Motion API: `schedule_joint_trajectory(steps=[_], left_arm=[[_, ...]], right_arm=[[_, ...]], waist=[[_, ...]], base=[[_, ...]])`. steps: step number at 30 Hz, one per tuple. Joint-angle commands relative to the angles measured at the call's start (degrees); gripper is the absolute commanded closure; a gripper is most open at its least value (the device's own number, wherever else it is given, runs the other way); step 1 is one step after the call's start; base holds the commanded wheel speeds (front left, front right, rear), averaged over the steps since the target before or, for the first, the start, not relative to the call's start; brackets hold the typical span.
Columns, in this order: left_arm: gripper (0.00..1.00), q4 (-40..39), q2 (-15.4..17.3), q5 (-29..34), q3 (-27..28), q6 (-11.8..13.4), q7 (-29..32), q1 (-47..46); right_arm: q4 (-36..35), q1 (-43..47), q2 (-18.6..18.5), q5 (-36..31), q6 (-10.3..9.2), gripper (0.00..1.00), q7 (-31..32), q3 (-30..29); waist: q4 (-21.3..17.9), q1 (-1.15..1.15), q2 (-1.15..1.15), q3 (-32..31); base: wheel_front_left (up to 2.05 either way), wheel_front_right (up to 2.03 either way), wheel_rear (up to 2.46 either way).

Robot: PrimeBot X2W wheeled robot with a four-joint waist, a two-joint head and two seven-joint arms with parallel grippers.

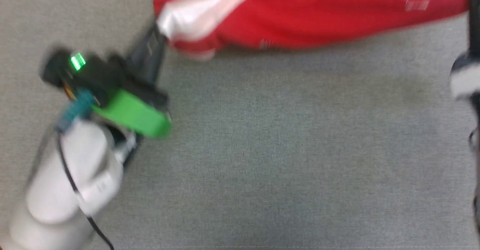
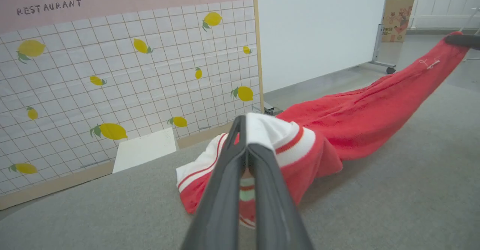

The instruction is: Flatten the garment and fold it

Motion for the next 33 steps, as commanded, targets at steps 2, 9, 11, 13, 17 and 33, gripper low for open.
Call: schedule_joint_trajectory(steps=[2, 9, 11, 13, 17, 33], left_arm=[[1.00, -0.30, 0.46, -0.17, -1.48, 0.64, 0.47, 4.41], [1.00, 1.61, 0.68, -3.83, -3.41, 2.27, 0.53, 16.32], [1.00, 1.84, 0.92, -4.93, -3.39, 2.65, 0.33, 18.93], [1.00, 1.89, 1.29, -5.76, -3.59, 2.93, 0.31, 21.46], [1.00, 1.15, 1.98, -7.27, -3.87, 3.84, 0.50, 26.17], [1.00, -8.98, 5.96, -7.60, -5.18, 10.81, 0.97, 41.99]], right_arm=[[-2.56, 4.57, 2.06, 0.00, -0.09, 1.00, 0.85, -1.50], [-8.43, 18.41, 8.37, 0.17, -0.09, 1.00, 3.36, -6.55], [-9.21, 21.51, 9.51, 0.00, -0.09, 1.00, 3.63, -8.22], [-9.76, 24.43, 10.56, -0.07, -0.09, 1.00, 3.68, -10.01], [-10.86, 29.85, 12.46, 0.59, -0.09, 1.00, 3.89, -12.54], [-13.83, 45.21, 13.62, 7.94, -0.09, 1.00, 1.19, -13.76]], waist=[[0.14, 0.00, 0.00, -3.70], [0.37, 0.00, 0.00, -9.18], [0.45, 0.00, 0.00, -10.36], [0.53, 0.00, 0.00, -11.56], [0.35, 0.00, 0.00, -13.75], [0.89, 0.00, 0.00, -19.41]], base=[[0.00, 0.00, 0.00], [0.00, 0.00, 0.00], [0.00, 0.00, 0.00], [0.00, 0.00, 0.00], [0.00, 0.00, 0.00], [0.00, 0.00, 0.00]])
